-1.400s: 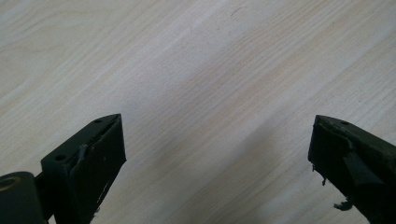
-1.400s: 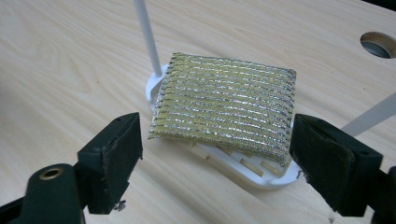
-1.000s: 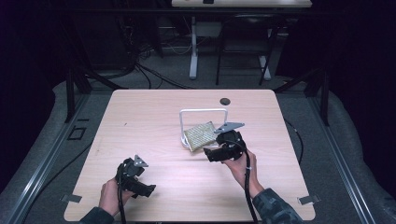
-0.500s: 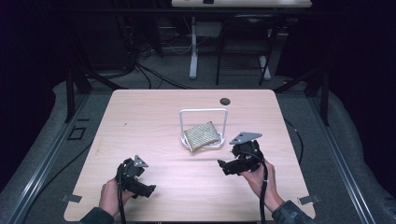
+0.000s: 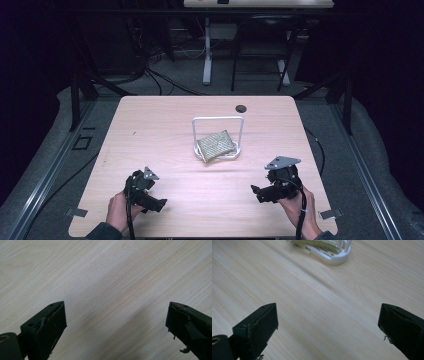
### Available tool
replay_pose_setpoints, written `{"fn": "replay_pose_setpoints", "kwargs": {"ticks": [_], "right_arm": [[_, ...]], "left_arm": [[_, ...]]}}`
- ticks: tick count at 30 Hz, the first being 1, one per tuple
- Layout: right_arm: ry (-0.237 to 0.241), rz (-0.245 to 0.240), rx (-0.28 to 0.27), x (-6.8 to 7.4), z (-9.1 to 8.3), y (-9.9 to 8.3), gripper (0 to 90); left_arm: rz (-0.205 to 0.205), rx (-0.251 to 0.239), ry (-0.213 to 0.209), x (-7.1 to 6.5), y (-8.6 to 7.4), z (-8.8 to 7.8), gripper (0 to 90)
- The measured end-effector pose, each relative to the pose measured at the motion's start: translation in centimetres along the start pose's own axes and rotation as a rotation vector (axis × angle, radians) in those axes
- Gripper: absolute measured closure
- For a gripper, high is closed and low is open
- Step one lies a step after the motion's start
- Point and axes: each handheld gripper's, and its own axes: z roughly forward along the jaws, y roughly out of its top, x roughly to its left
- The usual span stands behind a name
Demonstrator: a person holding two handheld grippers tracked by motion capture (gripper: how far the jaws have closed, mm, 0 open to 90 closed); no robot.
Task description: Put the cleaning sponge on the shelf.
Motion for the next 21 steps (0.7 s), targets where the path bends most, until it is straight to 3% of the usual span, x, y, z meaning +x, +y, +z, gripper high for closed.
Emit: {"fn": "replay_pose_setpoints", "kwargs": {"ticks": [9,13,17,21], "right_arm": [[-0.028,0.049,0.05,-1.2,-0.5,-3.9,0.8],[-0.071,0.036,0.054,-1.2,-0.7,-5.2,3.6],[-0.072,0.037,0.091,-1.2,-0.1,-6.2,3.4],[-0.082,0.002,0.111,-0.9,0.3,-6.4,3.4]], "left_arm": [[0.002,0.004,0.001,-0.1,0.0,0.1,3.0],[0.002,0.003,0.004,-0.1,0.1,0.1,3.0],[0.009,0.01,0.001,-0.1,0.1,0.3,3.0],[0.014,0.005,-0.003,-0.1,0.3,0.3,2.9]]}}
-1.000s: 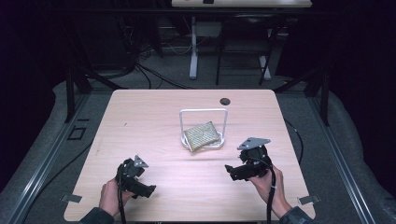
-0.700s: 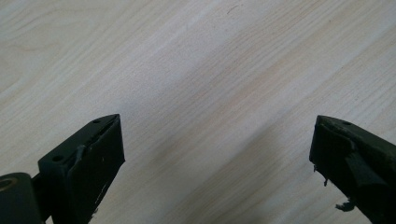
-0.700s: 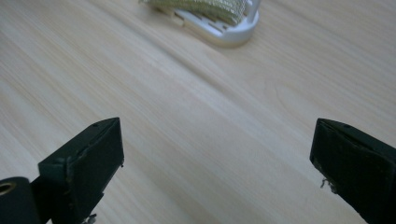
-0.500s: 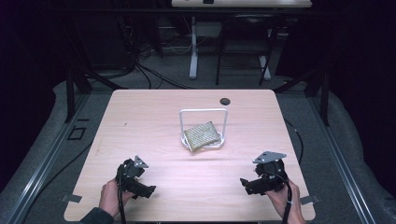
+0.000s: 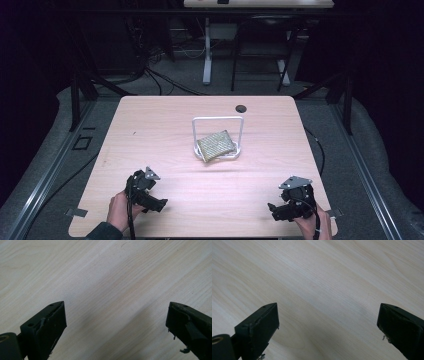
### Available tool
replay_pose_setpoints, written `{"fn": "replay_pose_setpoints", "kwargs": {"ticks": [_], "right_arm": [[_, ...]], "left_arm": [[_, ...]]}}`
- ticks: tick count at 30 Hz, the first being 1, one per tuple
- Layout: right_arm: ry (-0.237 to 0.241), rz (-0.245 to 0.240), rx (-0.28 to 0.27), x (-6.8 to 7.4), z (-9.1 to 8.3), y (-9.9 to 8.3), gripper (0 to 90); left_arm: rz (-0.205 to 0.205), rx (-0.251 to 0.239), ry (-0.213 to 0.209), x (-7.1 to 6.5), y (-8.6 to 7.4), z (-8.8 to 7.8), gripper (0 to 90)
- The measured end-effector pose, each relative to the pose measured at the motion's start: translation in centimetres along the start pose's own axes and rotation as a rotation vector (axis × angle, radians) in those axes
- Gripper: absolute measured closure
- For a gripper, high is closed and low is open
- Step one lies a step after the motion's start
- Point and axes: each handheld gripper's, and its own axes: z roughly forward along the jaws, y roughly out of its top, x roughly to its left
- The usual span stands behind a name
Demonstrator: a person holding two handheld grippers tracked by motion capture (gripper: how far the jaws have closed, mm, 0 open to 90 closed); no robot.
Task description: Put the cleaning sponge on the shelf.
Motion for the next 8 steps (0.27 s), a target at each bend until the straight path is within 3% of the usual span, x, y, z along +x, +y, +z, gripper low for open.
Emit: {"fn": "replay_pose_setpoints", "kwargs": {"ticks": [4,8], "right_arm": [[-0.019,-0.041,0.032,0.23,0.31,-0.21,3.6],[-0.017,-0.037,0.037,0.15,0.24,-0.33,4.3]], "left_arm": [[0.007,-0.002,-0.002,-0.08,0.28,0.29,2.9],[0.015,0.006,-0.011,-0.07,0.48,0.49,2.9]]}}
